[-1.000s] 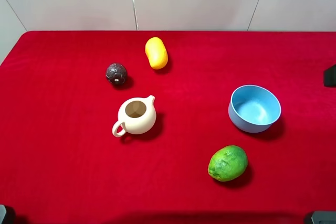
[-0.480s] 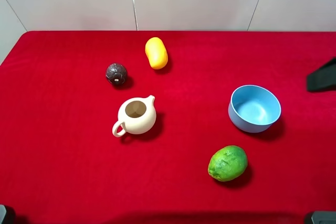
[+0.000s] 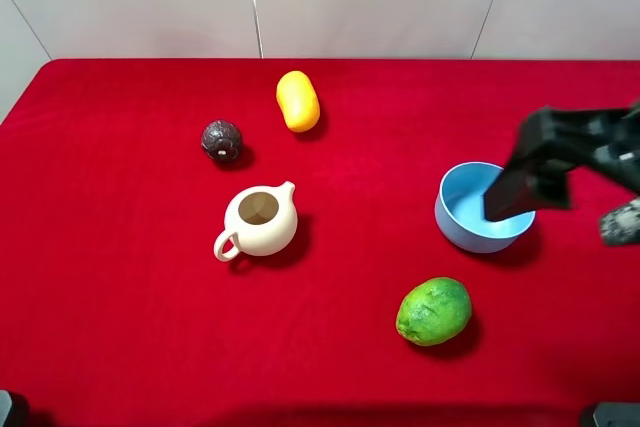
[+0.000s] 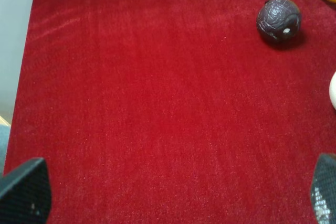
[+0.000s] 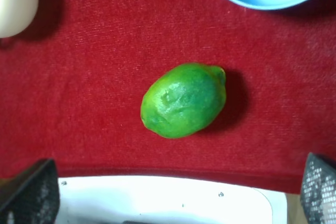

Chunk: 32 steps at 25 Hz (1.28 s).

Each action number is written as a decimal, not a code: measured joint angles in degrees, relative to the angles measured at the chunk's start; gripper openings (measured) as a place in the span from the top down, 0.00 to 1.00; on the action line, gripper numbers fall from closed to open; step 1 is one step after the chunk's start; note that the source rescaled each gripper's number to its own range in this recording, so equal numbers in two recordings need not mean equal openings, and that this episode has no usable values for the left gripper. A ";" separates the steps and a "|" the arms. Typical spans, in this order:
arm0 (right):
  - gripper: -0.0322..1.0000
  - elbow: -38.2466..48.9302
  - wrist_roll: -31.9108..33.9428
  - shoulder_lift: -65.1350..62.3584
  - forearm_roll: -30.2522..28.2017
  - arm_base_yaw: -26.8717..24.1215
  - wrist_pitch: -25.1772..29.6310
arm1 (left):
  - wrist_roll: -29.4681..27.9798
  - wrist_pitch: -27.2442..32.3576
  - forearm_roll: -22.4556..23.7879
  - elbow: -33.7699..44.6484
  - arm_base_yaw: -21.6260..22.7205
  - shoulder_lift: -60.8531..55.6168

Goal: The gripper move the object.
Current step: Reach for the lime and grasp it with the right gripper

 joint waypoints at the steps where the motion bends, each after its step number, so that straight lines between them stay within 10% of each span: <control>1: 0.00 0.00 4.20 1.15 -1.44 2.23 -0.33 | 0.00 0.00 0.00 0.00 0.00 0.00; 9: 0.00 0.00 24.86 10.03 -5.66 11.81 -1.63 | 0.00 0.00 0.00 0.00 0.00 0.00; 32: 0.00 3.73 22.35 27.05 -2.60 7.25 -16.67 | 0.00 0.00 0.00 0.00 0.00 0.00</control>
